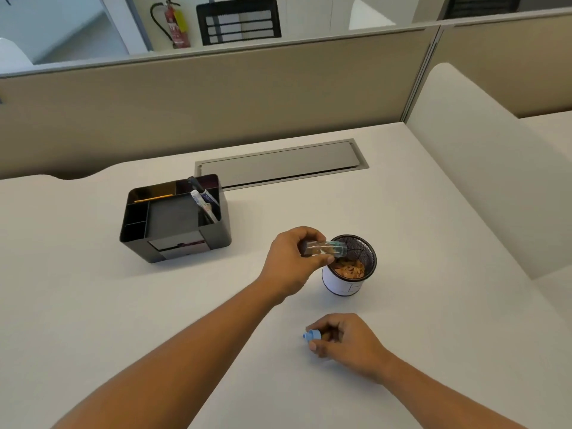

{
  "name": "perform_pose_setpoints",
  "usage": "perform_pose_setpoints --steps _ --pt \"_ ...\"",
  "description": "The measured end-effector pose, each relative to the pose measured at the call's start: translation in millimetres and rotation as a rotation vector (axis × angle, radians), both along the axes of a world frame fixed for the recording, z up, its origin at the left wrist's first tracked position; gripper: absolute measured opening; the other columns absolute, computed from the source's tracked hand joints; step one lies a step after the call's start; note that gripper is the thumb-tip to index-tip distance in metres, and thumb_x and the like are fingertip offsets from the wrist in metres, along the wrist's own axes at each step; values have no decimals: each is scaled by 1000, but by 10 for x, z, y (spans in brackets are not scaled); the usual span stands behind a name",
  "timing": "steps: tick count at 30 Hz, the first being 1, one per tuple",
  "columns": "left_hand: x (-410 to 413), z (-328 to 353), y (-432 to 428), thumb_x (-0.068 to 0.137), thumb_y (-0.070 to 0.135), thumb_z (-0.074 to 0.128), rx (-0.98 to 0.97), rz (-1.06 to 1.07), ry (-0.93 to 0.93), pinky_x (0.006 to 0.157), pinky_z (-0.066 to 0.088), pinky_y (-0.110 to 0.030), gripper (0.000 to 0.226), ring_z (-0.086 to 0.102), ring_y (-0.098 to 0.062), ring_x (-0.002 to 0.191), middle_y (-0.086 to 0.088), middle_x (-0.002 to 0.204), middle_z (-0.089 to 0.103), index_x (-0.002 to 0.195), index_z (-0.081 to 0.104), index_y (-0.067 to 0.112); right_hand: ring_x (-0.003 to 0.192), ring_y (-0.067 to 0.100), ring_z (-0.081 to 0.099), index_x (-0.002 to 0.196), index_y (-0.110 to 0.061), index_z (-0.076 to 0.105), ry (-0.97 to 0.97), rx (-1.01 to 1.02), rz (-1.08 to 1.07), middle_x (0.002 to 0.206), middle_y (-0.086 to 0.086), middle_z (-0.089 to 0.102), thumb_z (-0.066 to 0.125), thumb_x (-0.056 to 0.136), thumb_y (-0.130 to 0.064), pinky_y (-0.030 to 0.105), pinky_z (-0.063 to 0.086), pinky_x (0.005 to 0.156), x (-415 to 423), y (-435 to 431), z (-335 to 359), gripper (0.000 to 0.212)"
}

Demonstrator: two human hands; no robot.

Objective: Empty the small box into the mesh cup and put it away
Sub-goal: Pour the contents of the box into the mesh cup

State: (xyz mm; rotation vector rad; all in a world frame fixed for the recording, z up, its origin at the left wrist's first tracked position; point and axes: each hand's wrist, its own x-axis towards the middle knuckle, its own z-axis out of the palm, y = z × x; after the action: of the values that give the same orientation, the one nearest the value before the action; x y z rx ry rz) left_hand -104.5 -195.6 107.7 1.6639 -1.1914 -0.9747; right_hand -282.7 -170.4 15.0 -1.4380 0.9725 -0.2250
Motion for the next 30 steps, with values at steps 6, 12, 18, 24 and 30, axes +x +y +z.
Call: perform_pose_setpoints --steps 6,12,18,24,30 --pt "-100 44 -179 70 2 82 2 -45 -64 55 50 -27 31 51 -10 58 -2 77 63 94 74 20 68 14 73 95 -24 79 -20 18 -9 79 1 79 85 75 -25 31 64 73 -21 -15 -43 21" --pt "-163 36 -236 71 0 82 28 -66 -87 61 56 -26 33 52 -9 58 4 76 60 97 73 19 66 12 72 96 -23 79 -24 5 -12 83 5 79 84 76 -25 28 63 73 -22 -17 -64 21" --pt "-187 43 -209 71 1 82 33 -46 -47 67 62 -36 33 67 -31 79 -12 91 72 98 72 19 65 11 71 98 -18 78 -37 18 -10 75 -6 77 83 78 -19 25 62 70 -15 -14 -49 21" --pt "-158 53 -117 73 3 82 16 -12 12 54 47 -9 31 62 -1 65 7 83 66 97 70 20 65 12 72 99 -18 77 -32 28 -31 74 -5 77 84 78 -19 23 61 68 -3 3 -15 22" --pt "-15 89 181 77 10 82 -11 87 118 59 56 -19 30 67 -8 74 8 90 71 93 65 30 81 27 78 101 -18 74 -107 125 -141 94 7 77 82 81 -14 35 65 74 88 -9 154 22"
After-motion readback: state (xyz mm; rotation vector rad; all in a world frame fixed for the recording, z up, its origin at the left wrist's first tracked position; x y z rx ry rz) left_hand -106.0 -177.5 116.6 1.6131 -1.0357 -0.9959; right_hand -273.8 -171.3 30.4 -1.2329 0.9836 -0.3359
